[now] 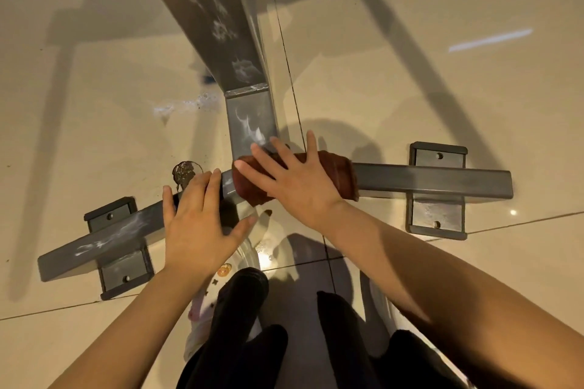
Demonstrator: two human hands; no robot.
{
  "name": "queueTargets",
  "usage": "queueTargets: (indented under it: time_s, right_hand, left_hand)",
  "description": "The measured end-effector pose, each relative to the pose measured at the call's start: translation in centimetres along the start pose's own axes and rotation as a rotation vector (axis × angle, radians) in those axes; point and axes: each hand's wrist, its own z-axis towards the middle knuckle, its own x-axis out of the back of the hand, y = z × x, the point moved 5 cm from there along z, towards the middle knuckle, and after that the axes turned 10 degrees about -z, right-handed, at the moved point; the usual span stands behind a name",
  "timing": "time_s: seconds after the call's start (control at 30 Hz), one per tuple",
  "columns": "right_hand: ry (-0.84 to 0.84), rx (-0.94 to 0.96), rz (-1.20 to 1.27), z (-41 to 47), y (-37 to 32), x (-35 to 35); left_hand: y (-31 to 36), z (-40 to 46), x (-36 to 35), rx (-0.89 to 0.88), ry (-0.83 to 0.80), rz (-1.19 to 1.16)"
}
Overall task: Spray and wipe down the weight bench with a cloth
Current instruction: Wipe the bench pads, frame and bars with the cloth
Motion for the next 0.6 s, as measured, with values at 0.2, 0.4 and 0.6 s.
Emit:
queueTargets:
  time_s: [0.2,0.4,0.6]
  right_hand:
    - [0.188,-0.192,-0.142,-8.4,5.6,-4.3]
    - [0.220,-0.397,-0.180,-18.9,12.4,-7.5]
    - [0.232,-0.591,-0.080,-18.1,10.6,-6.7]
  left_hand:
    - [0.1,0.0,-0.1,0.032,0.026,0.004]
    - [0.3,0.1,-0.6,0.014,0.052,0.003]
    - [0.5,0.4,-0.5,0.023,0.052,0.050]
